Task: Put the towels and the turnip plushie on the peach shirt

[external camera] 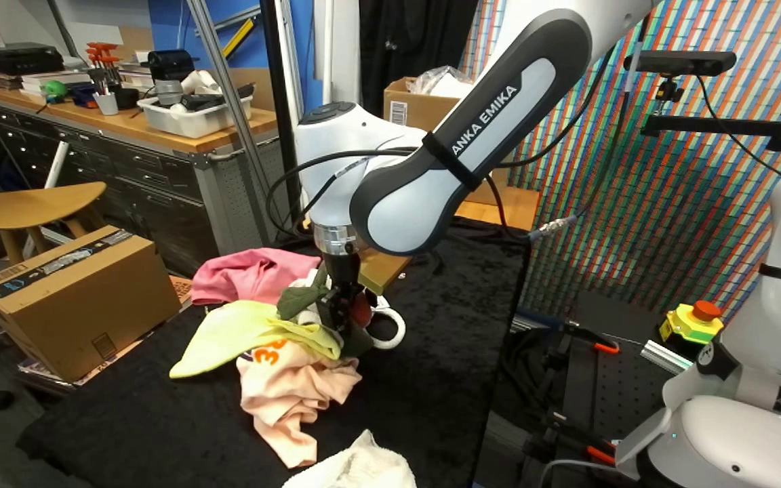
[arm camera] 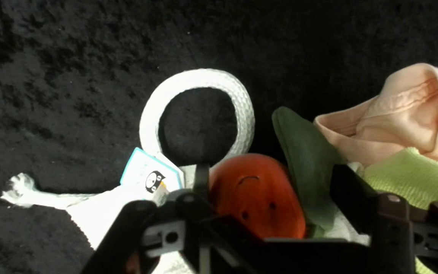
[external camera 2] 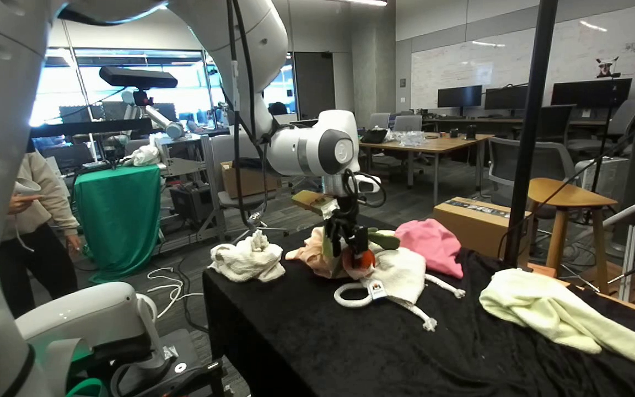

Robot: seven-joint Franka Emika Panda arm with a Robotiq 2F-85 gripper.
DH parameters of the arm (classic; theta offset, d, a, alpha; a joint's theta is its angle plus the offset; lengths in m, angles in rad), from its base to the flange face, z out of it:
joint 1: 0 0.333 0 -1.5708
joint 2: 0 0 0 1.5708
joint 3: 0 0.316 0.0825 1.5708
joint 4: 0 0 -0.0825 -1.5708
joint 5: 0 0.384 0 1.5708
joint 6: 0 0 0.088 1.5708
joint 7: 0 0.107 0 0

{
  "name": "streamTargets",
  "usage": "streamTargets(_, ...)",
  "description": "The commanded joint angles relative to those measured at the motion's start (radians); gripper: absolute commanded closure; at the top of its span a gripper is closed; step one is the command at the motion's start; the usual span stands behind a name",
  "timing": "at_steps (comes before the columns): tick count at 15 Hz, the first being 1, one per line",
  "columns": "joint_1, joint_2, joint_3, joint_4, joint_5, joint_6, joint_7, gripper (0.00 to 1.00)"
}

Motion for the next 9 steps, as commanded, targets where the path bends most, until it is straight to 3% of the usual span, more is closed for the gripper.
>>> streamTargets(1,0.018,-0.031,-0.046,0.008,-0.046,-0.026,0.030,0.00)
streamTargets(9,-0.024,-0.105,-0.107,-0.009,-0.108,-0.014,0.029,0.00)
